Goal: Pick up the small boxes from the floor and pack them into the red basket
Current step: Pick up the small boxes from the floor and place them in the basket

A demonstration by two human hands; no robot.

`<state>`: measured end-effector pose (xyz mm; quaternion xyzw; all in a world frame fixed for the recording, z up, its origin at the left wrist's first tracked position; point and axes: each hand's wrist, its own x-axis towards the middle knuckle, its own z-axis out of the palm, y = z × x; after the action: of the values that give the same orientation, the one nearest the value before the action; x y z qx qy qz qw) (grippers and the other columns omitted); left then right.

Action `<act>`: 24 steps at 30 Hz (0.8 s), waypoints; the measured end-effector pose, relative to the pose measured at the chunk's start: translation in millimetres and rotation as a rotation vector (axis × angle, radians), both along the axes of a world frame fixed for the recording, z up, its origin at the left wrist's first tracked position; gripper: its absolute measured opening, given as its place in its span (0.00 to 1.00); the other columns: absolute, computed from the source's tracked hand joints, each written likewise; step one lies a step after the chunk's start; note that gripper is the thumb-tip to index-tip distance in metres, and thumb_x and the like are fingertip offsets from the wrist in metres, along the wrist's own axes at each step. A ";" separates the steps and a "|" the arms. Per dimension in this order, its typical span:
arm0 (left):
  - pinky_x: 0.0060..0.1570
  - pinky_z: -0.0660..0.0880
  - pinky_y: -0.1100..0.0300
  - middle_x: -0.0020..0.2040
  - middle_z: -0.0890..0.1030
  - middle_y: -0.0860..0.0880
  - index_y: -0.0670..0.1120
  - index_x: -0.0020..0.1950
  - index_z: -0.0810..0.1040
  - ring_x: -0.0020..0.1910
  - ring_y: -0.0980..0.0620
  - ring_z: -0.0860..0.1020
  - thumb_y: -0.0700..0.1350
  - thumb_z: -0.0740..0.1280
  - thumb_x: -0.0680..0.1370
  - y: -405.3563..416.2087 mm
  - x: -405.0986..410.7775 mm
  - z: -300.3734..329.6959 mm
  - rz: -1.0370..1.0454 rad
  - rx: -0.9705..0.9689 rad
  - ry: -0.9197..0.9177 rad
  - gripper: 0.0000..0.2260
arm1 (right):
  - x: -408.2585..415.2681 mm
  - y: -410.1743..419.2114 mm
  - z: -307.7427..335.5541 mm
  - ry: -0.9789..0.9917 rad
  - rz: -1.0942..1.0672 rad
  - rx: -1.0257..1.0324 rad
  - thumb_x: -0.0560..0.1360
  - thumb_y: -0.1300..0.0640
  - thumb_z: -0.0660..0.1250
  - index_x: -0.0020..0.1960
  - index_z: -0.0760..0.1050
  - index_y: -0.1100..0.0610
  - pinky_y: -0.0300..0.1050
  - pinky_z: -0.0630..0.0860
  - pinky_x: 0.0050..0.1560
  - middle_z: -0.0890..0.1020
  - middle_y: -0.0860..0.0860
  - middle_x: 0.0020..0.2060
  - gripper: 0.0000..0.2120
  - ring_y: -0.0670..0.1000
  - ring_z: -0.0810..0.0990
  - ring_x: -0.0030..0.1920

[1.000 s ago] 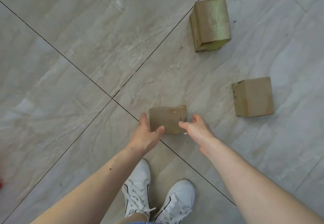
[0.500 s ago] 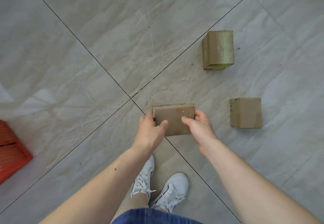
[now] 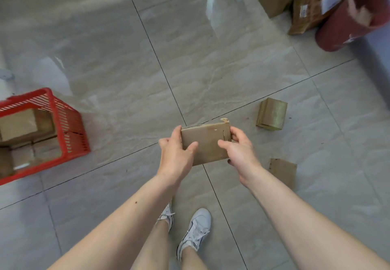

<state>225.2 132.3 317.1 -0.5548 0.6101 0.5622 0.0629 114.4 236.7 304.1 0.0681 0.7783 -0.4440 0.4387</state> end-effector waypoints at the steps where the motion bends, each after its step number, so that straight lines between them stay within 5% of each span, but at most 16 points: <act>1: 0.64 0.74 0.48 0.60 0.61 0.49 0.54 0.76 0.61 0.58 0.47 0.74 0.47 0.65 0.79 -5.5 9.2 8.3 0.040 -0.010 0.010 0.26 | 6.1 -8.8 9.1 0.007 0.035 -0.007 0.75 0.61 0.67 0.69 0.71 0.46 0.47 0.72 0.61 0.75 0.41 0.55 0.24 0.48 0.75 0.59; 5: 0.57 0.76 0.49 0.63 0.68 0.50 0.53 0.70 0.65 0.58 0.47 0.75 0.47 0.66 0.78 -27.3 58.9 30.1 0.166 -0.047 0.045 0.21 | 39.1 -47.4 37.4 0.026 0.164 -0.044 0.75 0.61 0.67 0.71 0.70 0.48 0.47 0.73 0.61 0.74 0.44 0.61 0.26 0.48 0.76 0.60; 9: 0.39 0.73 0.59 0.56 0.75 0.50 0.51 0.64 0.66 0.51 0.48 0.75 0.46 0.65 0.78 -52.5 118.2 42.5 0.282 -0.074 0.065 0.16 | 85.9 -87.1 54.0 0.028 0.285 -0.072 0.75 0.58 0.69 0.70 0.66 0.50 0.42 0.69 0.55 0.72 0.46 0.62 0.26 0.47 0.74 0.60; 13: 0.48 0.78 0.51 0.48 0.74 0.54 0.49 0.62 0.65 0.51 0.47 0.77 0.47 0.65 0.79 -82.3 183.3 48.7 0.394 -0.044 0.069 0.14 | 143.7 -132.2 60.6 0.043 0.388 -0.100 0.74 0.60 0.69 0.62 0.71 0.51 0.39 0.70 0.52 0.76 0.49 0.61 0.18 0.47 0.76 0.60; 18: 0.52 0.79 0.39 0.52 0.77 0.49 0.49 0.57 0.64 0.54 0.43 0.79 0.52 0.66 0.73 -128.0 278.2 48.5 0.525 0.000 0.093 0.17 | 233.3 -192.4 67.2 0.086 0.529 -0.131 0.71 0.60 0.70 0.64 0.74 0.48 0.37 0.71 0.50 0.75 0.50 0.62 0.23 0.44 0.77 0.56; 24: 0.59 0.77 0.42 0.69 0.66 0.51 0.58 0.76 0.57 0.65 0.44 0.74 0.56 0.65 0.70 -187.7 389.9 43.6 0.585 -0.023 0.086 0.35 | 344.9 -267.9 65.8 0.146 0.685 -0.130 0.69 0.58 0.70 0.70 0.71 0.46 0.39 0.71 0.58 0.74 0.48 0.64 0.30 0.42 0.74 0.59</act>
<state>615.1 -55.4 360.7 -0.6834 0.4328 0.5724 -0.1341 459.3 -31.2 369.8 -0.2570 0.7553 -0.3235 0.5087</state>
